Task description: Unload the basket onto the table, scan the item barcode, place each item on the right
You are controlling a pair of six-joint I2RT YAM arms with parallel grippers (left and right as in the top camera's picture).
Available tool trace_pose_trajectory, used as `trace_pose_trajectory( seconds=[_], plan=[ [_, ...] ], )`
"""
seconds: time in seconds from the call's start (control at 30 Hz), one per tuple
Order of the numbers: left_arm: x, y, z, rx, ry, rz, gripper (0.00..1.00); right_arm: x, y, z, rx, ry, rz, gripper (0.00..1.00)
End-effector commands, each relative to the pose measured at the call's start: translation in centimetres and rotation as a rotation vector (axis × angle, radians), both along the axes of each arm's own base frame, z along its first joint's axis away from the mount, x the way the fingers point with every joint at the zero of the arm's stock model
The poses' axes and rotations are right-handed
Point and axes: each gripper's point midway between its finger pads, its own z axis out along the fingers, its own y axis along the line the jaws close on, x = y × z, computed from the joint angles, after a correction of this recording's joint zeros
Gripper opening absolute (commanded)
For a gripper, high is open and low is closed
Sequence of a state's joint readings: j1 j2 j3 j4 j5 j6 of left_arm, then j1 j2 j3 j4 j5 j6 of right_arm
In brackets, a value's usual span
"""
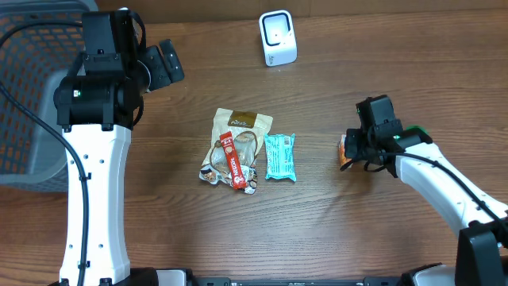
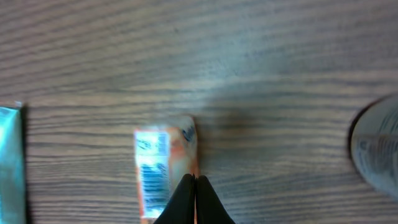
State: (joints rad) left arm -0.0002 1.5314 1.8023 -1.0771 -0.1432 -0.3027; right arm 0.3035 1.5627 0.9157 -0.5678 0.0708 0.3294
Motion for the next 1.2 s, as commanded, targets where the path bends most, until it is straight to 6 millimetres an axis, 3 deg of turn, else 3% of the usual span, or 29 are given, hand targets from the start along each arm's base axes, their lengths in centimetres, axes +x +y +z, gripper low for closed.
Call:
trace_pose_trajectory(
  seconds=[0.0,0.27,0.47,0.57,0.97,1.03,1.17],
  plan=[
    [-0.2,0.0,1.2,0.014,-0.031,-0.012,1.0,-1.0,-0.2,-1.3,0.011,0.027,-0.037,0.04],
    [-0.2,0.0,1.2,0.014,-0.031,-0.012,1.0,-2.2,4.3,-0.8,0.218,0.072,0.158,0.04],
    [-0.2,0.0,1.2,0.014,-0.031,-0.012,1.0,-1.6,4.2,-0.6,0.21,0.045,0.154,0.07],
    [-0.2,0.0,1.2,0.014,-0.031,-0.012,0.99,-1.3,4.3,-0.5,0.213,0.03,0.154,0.23],
    [-0.2,0.0,1.2,0.014,-0.031,-0.012,1.0,-0.6,4.5,-0.1,0.22,-0.003,0.158,0.24],
    [-0.2,0.0,1.2,0.014,-0.031,-0.012,1.0,-0.6,4.4,-0.2,0.212,-0.002,0.153,0.31],
    [-0.2,0.0,1.2,0.014,-0.031,-0.012,0.99,-0.6,4.3,-0.2,0.21,-0.001,0.15,0.36]
  ],
)
